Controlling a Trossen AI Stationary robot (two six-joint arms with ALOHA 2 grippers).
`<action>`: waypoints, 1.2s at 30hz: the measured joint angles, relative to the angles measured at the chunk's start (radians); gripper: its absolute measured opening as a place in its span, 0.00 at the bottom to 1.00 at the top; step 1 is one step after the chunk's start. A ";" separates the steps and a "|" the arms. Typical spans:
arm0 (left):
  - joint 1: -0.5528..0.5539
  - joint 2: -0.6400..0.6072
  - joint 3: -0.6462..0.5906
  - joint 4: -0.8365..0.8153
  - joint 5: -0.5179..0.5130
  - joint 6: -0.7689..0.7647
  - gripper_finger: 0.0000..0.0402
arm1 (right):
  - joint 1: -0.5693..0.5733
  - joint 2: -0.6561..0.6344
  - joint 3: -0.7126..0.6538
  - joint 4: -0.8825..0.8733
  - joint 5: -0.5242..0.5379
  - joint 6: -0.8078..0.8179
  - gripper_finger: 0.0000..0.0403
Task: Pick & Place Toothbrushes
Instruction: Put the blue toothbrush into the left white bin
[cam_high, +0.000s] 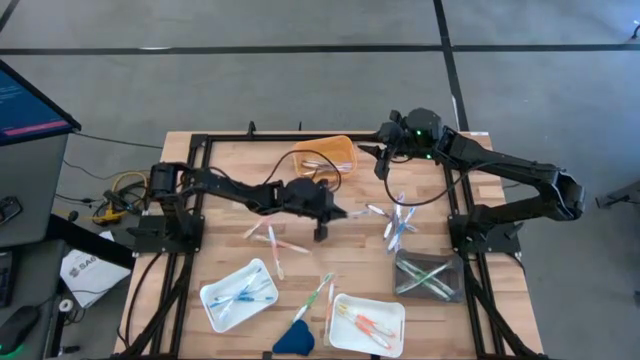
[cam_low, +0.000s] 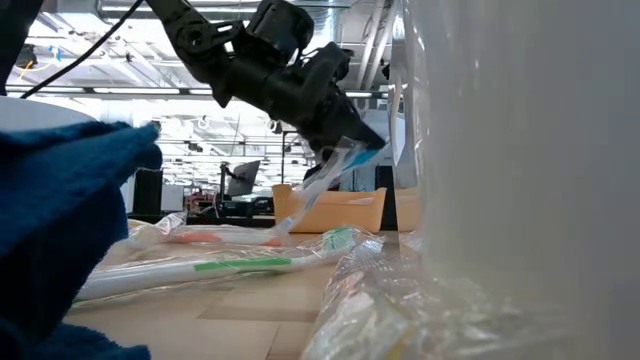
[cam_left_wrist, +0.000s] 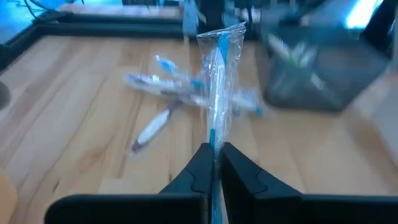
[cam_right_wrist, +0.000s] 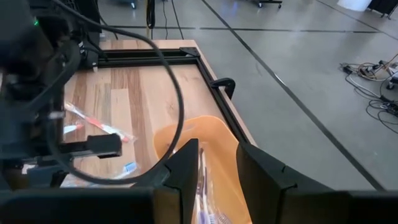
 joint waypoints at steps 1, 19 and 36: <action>0.005 0.000 0.000 0.020 0.009 -0.019 0.02 | 0.000 0.000 0.000 -0.002 0.000 0.000 0.26; 0.018 -0.004 -0.005 0.130 0.007 -0.147 0.02 | 0.000 0.000 0.000 -0.028 0.000 0.000 0.26; -0.097 -0.406 -0.005 -0.683 -0.149 -0.129 0.01 | 0.000 0.000 0.000 -0.045 0.000 0.000 0.26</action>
